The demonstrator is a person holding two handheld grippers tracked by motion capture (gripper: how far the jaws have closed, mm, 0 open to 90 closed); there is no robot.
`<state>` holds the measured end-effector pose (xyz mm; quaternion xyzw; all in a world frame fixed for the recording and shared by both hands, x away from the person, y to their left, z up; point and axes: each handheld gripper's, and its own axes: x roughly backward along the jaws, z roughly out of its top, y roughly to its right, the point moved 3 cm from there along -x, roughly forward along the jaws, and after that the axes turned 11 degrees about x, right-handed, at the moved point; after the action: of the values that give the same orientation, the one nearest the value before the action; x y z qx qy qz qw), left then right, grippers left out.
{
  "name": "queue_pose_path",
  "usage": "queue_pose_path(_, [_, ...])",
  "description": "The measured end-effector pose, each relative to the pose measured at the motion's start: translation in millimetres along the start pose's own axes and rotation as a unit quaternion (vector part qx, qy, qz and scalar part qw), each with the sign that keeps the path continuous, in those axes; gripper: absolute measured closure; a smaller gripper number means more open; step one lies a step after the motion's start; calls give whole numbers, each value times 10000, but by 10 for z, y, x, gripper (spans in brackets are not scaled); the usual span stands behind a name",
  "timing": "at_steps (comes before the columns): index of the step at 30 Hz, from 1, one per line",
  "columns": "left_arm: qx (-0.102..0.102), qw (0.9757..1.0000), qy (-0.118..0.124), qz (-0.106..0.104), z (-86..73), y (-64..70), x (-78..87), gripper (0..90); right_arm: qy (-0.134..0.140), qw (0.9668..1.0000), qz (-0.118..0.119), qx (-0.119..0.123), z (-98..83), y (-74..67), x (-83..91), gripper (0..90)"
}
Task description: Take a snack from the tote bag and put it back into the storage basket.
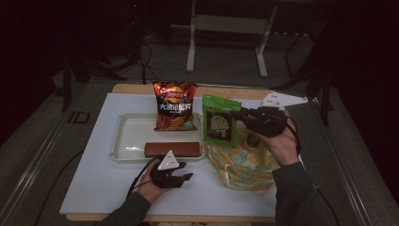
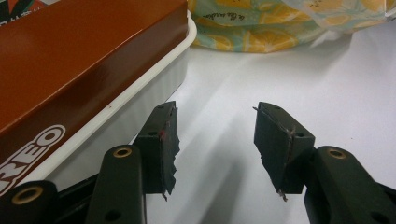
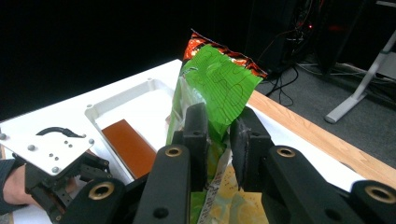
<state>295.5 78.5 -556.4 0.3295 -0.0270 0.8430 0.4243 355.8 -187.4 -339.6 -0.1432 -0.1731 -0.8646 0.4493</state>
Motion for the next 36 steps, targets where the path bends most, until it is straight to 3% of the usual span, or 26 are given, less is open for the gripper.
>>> queue_pose_path(25, [-31, 10000, -6, -3, 0, 1, 1, 488, -195, 9996, 136, 166, 128, -41, -483, 774])
queue_pose_path(36, [-33, 10000, 17, -8, -1, 5, 1, 488, -299, 9991, 145, 248, 230, -64, -789, 774])
